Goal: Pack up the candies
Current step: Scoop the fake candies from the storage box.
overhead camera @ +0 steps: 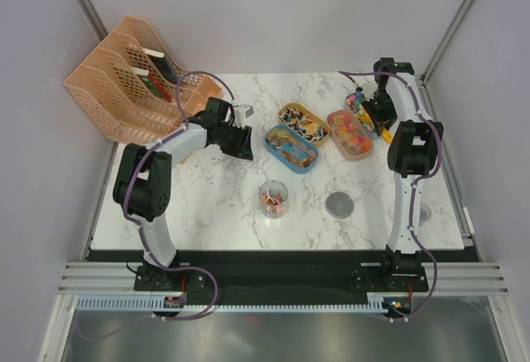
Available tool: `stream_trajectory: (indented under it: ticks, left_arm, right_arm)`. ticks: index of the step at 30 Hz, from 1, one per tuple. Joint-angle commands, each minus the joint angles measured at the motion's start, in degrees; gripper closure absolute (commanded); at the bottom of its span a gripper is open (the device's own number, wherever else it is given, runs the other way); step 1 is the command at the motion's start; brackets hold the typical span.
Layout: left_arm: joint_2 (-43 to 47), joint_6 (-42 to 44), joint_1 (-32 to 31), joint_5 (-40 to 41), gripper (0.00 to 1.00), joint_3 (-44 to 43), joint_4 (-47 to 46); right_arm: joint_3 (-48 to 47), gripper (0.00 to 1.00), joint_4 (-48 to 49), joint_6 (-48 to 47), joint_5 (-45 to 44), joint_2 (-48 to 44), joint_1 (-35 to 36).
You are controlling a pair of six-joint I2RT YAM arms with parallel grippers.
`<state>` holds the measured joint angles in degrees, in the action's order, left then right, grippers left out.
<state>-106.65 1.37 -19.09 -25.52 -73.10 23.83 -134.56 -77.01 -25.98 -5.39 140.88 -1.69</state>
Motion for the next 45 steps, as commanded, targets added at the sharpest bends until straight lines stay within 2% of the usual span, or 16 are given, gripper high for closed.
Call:
stream_trajectory:
  ticks: [1, 10, 18, 24, 29, 32, 37, 39, 42, 45]
  left_arm:
    - [-0.8, 3.5, -0.1, 1.0, 0.52, -0.5, 0.1]
    - [-0.8, 5.0, 0.0, 1.3, 0.52, -0.3, 0.2]
    - [-0.8, 7.4, 0.3, 1.7, 0.52, -2.0, 1.0]
    - [-1.0, 8.0, 0.9, 1.9, 0.52, -2.7, 1.2]
    - [-0.6, 7.7, 1.0, 2.3, 0.52, -3.5, 2.1]
    - [0.7, 7.6, 1.1, 2.8, 0.52, -4.0, 2.5]
    - [3.9, 8.6, 1.0, 3.9, 0.52, -4.2, 3.8]
    - [4.8, 9.0, 1.2, 4.2, 0.52, -4.1, 4.6]
    - [6.8, 9.4, 1.3, 5.1, 0.52, -3.2, 4.9]
    - [9.2, 9.3, 1.3, 7.2, 0.52, -1.6, 4.8]
  right_arm:
    - [1.1, 1.0, -4.6, -1.9, 5.3, 1.3, 0.4]
    - [8.4, 1.0, 0.9, -1.6, 8.5, -3.0, -0.9]
    - [20.6, 1.0, 10.0, -2.1, 12.8, -11.1, -2.8]
    - [33.1, 1.0, 24.4, -3.5, 14.8, -19.8, -2.8]
    - [41.7, 1.0, 31.5, -5.1, 15.0, -29.9, -2.8]
    - [42.5, 1.0, 31.0, -7.4, 15.2, -34.8, -2.9]
    - [39.7, 1.0, 22.0, -15.1, 16.5, -41.1, -2.5]
    - [38.1, 1.0, 16.0, -21.2, 17.6, -43.2, -2.2]
    - [38.5, 1.0, 8.1, -32.5, 16.9, -47.7, 1.0]
    - [42.8, 1.0, 3.6, -40.4, 13.2, -53.1, 7.5]
